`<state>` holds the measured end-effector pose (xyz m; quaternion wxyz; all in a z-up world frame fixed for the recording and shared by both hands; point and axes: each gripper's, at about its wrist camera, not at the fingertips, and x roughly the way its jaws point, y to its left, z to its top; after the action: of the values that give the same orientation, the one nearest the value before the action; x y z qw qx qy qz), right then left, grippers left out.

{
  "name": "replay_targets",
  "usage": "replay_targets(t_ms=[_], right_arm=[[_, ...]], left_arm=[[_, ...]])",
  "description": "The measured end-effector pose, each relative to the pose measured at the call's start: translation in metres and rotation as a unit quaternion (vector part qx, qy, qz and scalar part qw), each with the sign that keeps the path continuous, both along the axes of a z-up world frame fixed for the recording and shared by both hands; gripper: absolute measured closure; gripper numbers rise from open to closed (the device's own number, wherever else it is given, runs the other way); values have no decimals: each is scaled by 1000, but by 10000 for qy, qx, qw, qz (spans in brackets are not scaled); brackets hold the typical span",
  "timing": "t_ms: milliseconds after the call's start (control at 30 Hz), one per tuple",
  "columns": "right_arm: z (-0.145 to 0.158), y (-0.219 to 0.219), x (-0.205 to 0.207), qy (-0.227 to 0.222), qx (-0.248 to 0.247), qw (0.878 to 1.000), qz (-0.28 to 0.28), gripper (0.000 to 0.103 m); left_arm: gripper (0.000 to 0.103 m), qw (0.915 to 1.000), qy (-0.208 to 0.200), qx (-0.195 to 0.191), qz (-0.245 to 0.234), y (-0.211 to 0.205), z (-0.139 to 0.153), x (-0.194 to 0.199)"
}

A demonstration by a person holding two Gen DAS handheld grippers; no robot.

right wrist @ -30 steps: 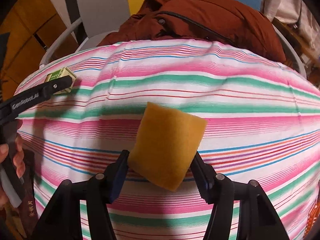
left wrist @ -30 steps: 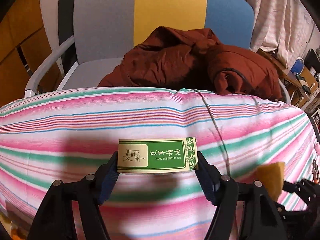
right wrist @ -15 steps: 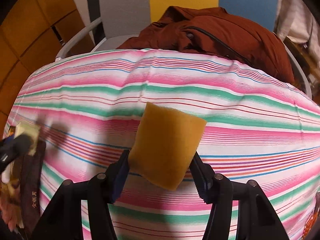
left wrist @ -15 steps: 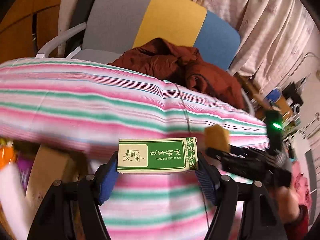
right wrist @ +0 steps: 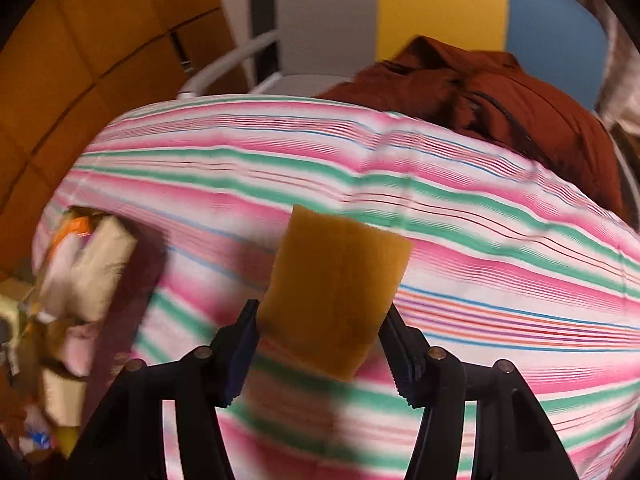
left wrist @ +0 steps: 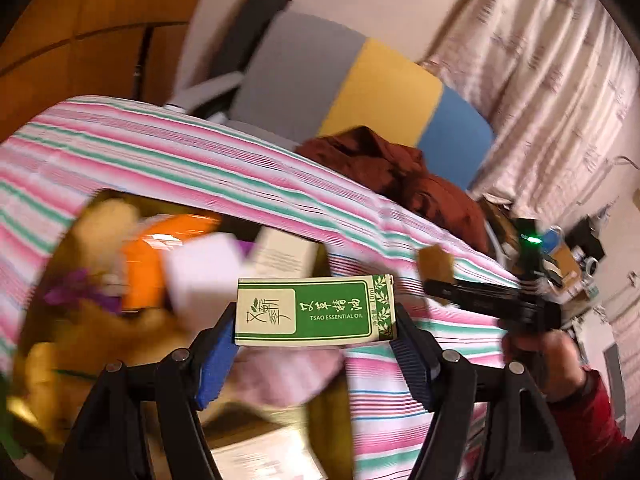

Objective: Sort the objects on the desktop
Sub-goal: 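Carry the green box and yellow sponge toward the gold tray with both tools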

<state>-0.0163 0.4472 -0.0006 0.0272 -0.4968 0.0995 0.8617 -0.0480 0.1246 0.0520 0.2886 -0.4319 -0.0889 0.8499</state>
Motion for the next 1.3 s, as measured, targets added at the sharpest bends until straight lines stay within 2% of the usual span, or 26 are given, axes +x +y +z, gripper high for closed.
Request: replay_targets(t_ms=[67,267,533,667,800,867,933,1033,1100,1167,1200,1233,1300], right_arm=[[16,-25,4,151,-44,9995,275,44],[48,-102,14,436,-277,9934,1029,44],[49,-203,19,381,-626,9776,1973,44],[40,-231,14,225,-676,9749,2110,44],[34,-256,5,180,-674,9732,2193,40],[30,-264,-1,174,-672,9725,2222,40],[27,-268,-7,147,-701,9734,2175,33],[24,-267,-10,128,-878,9745,2063,31],[25,-264,-9,132,-953,9756,1973,23],[27,-261,-3,163,-981,9763,1922,23],[27,-259,-1,166,-949,9767,1916,26],[28,-258,3,168,-870,9775,1916,37],[28,-258,10,157,-714,9784,1935,51]], left_arm=[[30,9997,23,-42,225,-20,-2,-5],[30,9955,-440,-81,835,-78,-26,-29],[30,9906,-626,-98,1216,-112,-49,-59],[28,9869,-889,-288,1318,-119,-60,-70],[26,9863,-957,-100,1341,-128,-62,-70],[25,9860,-938,-17,1379,-133,-61,-68],[24,9870,-870,172,1342,-138,-57,-68],[23,9864,-722,241,1459,-147,-49,-65],[23,9853,-656,236,1561,-152,-44,-62],[23,9836,-616,282,1669,-159,-42,-58],[23,9831,-627,307,1691,-162,-42,-55],[23,9823,-653,359,1721,-166,-42,-51],[24,9810,-643,393,1789,-170,-43,-45]])
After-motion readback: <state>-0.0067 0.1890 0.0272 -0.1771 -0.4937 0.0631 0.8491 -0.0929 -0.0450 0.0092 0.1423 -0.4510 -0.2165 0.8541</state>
